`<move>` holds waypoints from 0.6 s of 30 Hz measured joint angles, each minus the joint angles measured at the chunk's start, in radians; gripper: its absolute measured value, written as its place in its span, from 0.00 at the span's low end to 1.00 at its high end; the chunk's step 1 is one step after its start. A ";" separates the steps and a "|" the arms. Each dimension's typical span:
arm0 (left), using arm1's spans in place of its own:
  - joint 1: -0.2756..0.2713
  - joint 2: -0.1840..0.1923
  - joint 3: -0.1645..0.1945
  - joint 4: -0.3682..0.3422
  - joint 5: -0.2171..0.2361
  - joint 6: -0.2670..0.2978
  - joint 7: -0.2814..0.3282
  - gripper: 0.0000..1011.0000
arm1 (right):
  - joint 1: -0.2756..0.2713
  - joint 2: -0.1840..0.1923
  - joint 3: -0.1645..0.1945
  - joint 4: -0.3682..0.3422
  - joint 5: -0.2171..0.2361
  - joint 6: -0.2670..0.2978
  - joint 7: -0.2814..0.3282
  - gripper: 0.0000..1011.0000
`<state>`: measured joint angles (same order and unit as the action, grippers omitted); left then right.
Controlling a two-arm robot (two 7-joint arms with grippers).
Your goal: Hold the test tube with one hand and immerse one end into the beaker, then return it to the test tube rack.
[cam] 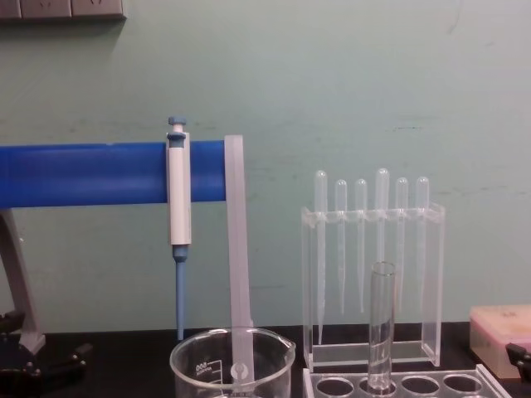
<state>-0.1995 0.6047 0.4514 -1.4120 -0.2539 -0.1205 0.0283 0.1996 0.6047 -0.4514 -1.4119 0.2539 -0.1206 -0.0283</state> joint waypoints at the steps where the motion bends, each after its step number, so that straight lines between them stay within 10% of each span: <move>1: 0.000 0.000 0.000 0.000 0.000 0.000 0.000 0.99 | 0.000 0.000 0.000 0.000 0.000 0.000 0.000 0.99; 18: 0.000 0.000 0.000 0.000 0.000 0.000 0.000 0.99 | 0.000 0.000 0.000 0.000 0.000 0.000 0.000 0.99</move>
<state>-0.1995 0.6047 0.4513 -1.4120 -0.2539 -0.1205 0.0283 0.1995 0.6047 -0.4514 -1.4119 0.2539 -0.1206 -0.0283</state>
